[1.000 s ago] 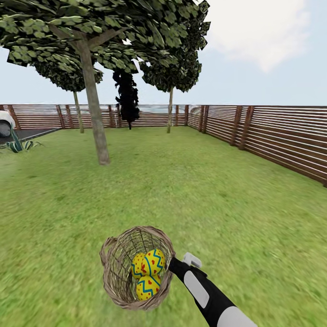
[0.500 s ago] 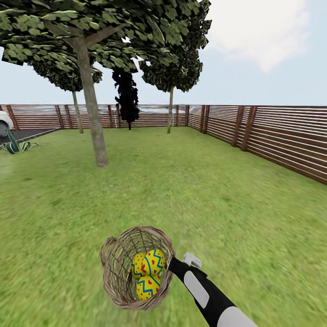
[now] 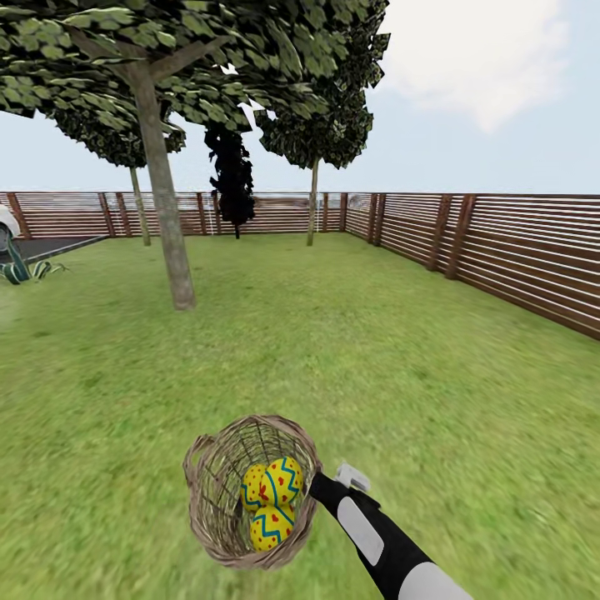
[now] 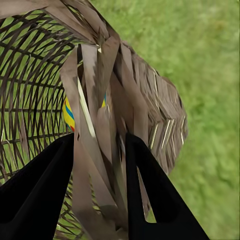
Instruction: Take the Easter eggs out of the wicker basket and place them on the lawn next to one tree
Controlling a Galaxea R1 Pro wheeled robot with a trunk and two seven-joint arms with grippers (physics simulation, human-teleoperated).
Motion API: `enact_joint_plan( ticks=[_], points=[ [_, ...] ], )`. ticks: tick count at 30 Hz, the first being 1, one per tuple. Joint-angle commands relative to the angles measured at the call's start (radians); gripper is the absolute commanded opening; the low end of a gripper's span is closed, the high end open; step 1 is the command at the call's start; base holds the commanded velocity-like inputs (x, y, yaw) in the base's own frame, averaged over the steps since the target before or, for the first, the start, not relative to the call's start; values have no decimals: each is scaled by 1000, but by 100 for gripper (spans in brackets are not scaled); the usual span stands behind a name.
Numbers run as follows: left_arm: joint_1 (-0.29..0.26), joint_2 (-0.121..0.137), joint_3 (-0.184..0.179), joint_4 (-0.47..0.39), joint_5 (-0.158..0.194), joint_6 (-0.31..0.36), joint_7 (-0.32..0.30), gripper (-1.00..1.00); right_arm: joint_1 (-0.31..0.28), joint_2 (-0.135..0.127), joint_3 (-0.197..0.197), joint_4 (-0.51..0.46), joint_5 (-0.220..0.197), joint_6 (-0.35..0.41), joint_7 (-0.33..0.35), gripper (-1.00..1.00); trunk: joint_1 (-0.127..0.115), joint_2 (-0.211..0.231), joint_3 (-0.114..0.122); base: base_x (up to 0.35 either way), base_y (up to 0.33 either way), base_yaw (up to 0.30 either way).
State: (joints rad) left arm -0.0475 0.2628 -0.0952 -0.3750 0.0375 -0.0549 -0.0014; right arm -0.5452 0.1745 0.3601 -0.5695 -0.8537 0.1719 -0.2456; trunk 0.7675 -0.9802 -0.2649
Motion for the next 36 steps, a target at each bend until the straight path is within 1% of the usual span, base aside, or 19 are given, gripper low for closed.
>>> enact_joint_plan(
  ticks=[1,36],
  points=[
    [-1,1,-6,1,4,-3,0,100,-1,0,2,-3,-4,2,-7,-100,1,-1,-1,331,0,0],
    [0,1,-6,0,4,-3,0,100,-1,0,3,-1,-4,3,-7,-100,1,-1,-1,331,0,0]
  ],
)
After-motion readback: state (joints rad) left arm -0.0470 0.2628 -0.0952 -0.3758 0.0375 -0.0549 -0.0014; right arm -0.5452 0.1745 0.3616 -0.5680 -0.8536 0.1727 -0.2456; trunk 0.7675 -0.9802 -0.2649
